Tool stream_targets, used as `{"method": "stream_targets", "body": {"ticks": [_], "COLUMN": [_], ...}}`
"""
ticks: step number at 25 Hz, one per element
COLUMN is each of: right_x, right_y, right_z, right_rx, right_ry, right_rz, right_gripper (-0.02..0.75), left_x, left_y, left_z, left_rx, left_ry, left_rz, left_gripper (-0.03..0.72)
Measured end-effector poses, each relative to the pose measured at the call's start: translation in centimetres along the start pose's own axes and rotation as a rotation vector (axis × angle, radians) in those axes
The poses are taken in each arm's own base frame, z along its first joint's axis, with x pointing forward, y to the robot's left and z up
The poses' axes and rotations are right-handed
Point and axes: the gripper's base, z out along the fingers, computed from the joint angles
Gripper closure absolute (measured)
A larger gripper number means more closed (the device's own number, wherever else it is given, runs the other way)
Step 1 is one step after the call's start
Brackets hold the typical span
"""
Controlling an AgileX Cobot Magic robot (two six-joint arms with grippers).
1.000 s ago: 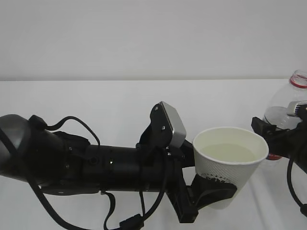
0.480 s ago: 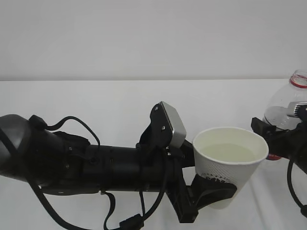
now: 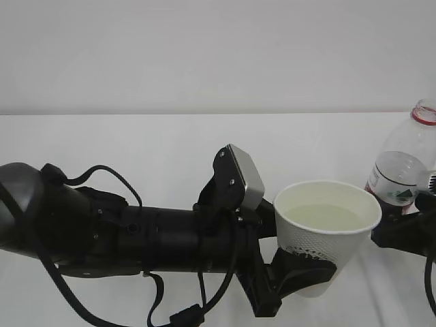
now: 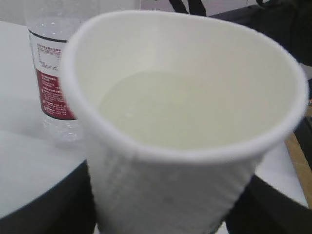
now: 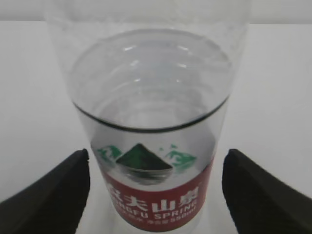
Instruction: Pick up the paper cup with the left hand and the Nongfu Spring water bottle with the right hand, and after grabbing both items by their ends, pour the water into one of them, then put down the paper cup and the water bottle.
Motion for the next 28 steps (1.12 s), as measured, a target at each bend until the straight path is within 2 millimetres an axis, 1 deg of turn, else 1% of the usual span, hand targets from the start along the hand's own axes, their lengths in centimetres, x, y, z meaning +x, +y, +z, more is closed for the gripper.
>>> {"method": "stream_targets", "body": {"ticks": [13,20,26,28], "right_x": [0.0,-1.5,-2.2,-2.5], "right_y": [-0.2,-0.3,-0.4,-0.5], "right_z": [-2.7,-4.2,-6.2,-6.5], "right_rx": [-0.004,-0.01,-0.013,-0.014], "right_ry": [-0.012,-0.107,-0.177,-0.201], "right_rz": [-0.001,0.007,0.013,0.021], "right_gripper": [0.093,0.094,0.094,0.094], "left_x": [0.0,-0.1,-0.3,-0.3], "left_y": [0.0,0.0,-0.1,-0.1], "left_z": [0.0,0.0,0.0,0.0], "left_rx": [0.0,0.003,0.011,0.009], "left_ry": [0.0,-0.012,-0.029,-0.03], "left_rz": [0.0,-0.003,-0.004,-0.005], "left_gripper": [0.171,0.171,0.171,0.171]}}
